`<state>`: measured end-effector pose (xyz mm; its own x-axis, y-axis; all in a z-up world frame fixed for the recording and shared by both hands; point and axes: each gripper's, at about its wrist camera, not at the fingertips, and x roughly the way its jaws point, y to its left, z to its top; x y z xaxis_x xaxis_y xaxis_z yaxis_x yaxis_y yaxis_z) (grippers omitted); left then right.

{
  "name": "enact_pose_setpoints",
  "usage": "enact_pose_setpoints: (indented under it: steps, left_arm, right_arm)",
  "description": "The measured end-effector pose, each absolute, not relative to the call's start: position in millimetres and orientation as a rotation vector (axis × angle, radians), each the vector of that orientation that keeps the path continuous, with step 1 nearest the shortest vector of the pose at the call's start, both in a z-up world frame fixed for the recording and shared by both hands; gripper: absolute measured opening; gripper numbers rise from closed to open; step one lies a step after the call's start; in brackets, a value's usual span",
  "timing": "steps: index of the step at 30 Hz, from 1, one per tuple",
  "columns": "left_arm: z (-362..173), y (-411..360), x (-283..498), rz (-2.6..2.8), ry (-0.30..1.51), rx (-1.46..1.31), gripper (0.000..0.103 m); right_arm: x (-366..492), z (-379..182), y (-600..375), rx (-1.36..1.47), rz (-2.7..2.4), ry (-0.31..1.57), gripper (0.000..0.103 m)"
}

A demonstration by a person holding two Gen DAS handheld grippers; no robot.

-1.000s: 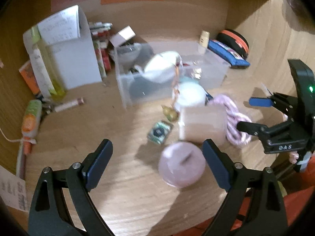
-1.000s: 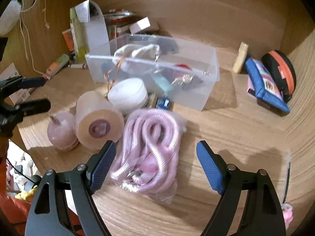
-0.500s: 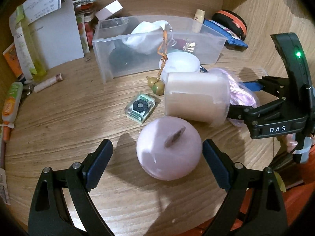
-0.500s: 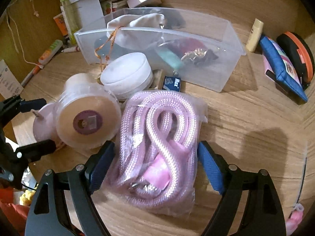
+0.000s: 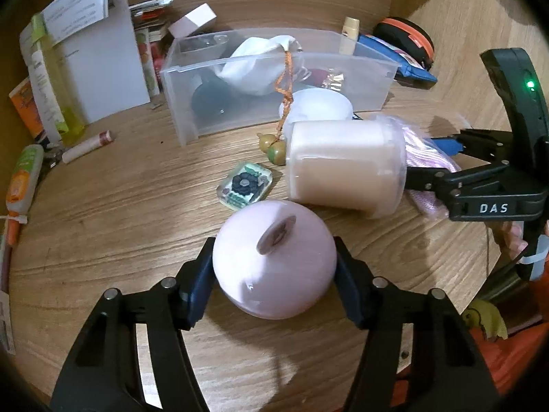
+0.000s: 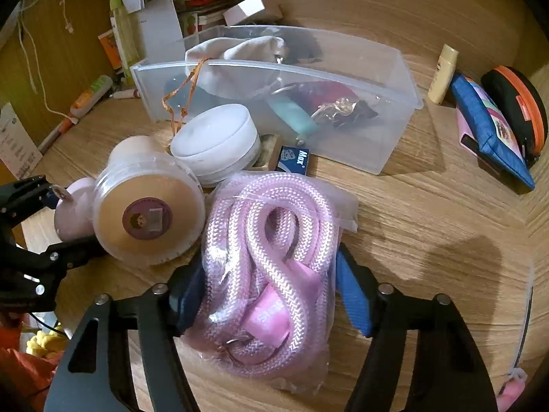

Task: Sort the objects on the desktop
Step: 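Grasp the pink round container with left tool while right tool grasps pink rope bag, then place both held items into the clear box and open both tools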

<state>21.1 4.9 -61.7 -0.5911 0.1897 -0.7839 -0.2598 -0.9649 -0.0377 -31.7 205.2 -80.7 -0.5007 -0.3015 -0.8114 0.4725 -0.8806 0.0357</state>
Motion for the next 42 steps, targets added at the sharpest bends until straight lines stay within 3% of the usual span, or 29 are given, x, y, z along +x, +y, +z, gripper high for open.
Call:
enact_pose_setpoints:
  steps: [25,33,42]
  left_arm:
    - [30.0,-10.9,23.6,2.735,0.019,-0.91,0.063]
    - [63.2,-14.6,-3.4,2.765,-0.004,-0.797,0.063]
    - [71.0,-14.4,-60.3,2.755,-0.052,-0.853,0.063]
  right_arm:
    - [-24.4,7.8,257.7,0.962,-2.542,0.036,0.061]
    - [-35.4,37.7,252.3,0.847,-2.56,0.002,0.061]
    - [-64.6,47.2,236.6,0.821,-2.548,-0.014,0.061]
